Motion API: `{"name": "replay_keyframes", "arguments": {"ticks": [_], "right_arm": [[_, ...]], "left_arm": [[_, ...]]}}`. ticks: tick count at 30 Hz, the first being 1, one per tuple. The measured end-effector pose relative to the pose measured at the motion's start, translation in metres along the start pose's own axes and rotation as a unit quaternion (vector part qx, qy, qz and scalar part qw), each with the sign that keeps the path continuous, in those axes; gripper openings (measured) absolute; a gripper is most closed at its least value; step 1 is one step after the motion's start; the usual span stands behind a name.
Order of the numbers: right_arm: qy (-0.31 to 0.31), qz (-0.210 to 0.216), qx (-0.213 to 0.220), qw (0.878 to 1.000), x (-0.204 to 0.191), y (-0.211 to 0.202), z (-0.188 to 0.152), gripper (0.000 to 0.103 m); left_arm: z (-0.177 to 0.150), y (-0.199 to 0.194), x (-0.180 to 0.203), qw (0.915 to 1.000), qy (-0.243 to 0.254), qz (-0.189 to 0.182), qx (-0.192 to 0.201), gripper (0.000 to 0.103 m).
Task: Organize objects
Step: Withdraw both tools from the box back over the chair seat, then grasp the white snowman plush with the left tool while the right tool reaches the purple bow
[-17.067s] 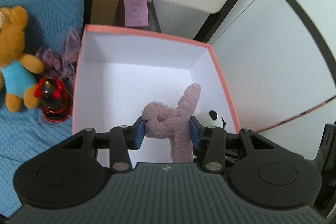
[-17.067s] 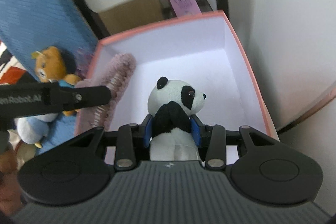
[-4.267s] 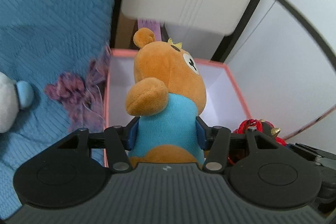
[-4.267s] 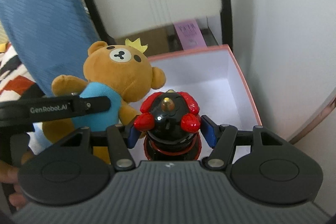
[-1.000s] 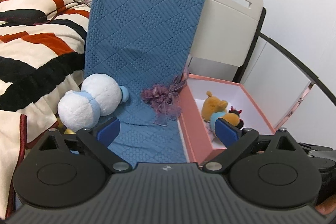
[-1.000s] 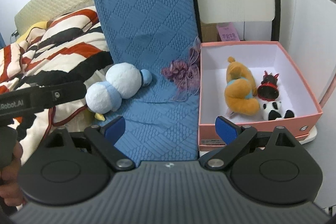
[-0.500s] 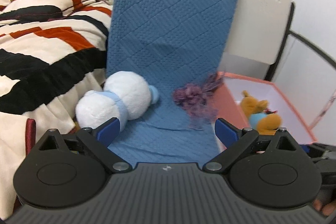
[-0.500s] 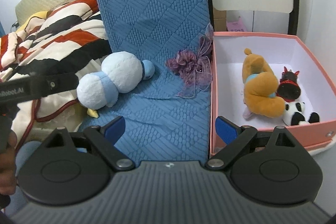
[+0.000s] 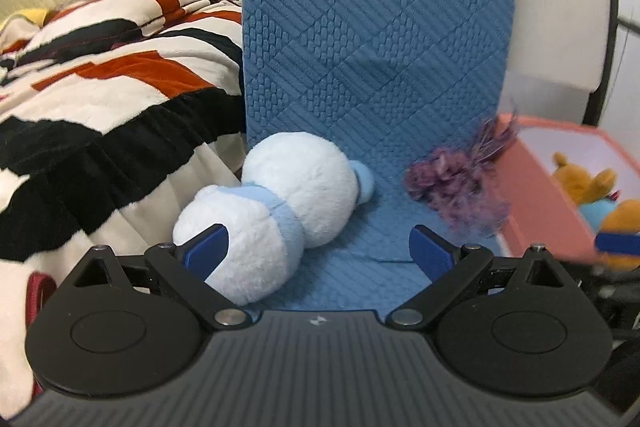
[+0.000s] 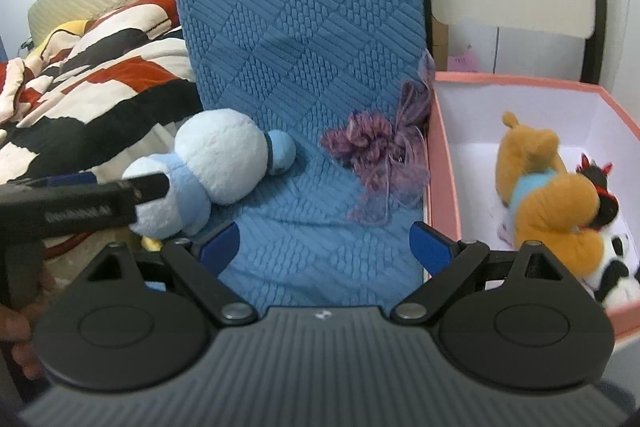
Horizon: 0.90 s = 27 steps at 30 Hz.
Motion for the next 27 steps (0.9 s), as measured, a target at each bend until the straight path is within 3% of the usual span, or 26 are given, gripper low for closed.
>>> {"name": "replay_keyframes", "arguments": {"ticks": [5, 11, 18, 23, 27], "right_arm": [[-0.013, 0.005, 0.019, 1.0, -0.004, 0.019, 0.012, 0.093], [-0.015, 0.01, 0.024, 1.0, -0.004, 0.045, 0.022, 0.079], [-0.028, 0.012, 0.005, 1.0, -0.004, 0.078, 0.032, 0.073], [-0.033, -0.004, -0.007, 0.999, -0.003, 0.111, 0.046, 0.071], [-0.039, -0.018, -0.018, 0.999, -0.001, 0.139, 0.056, 0.07]], "left_arm": [[-0.001, 0.02, 0.002, 0.9983, 0.045, 0.034, -0.012, 0.099], [0.002, 0.045, 0.001, 0.9938, 0.088, 0.063, -0.027, 0.099], [0.007, 0.081, 0.005, 0.9823, 0.156, 0.088, -0.053, 0.099], [0.009, 0.109, 0.017, 0.965, 0.228, 0.107, -0.072, 0.099], [-0.001, 0.134, 0.026, 0.9435, 0.29, 0.119, -0.107, 0.099]]}}
Point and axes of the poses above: each gripper's, at about its wrist camera, not at the fingertips, and y roughly the way its jaws point, x to its right, z to its top, the point moved 6 cm from there along y, roughly the way its jaws point, and after that the axes turned 15 degrees about y, right-handed, at the moved point
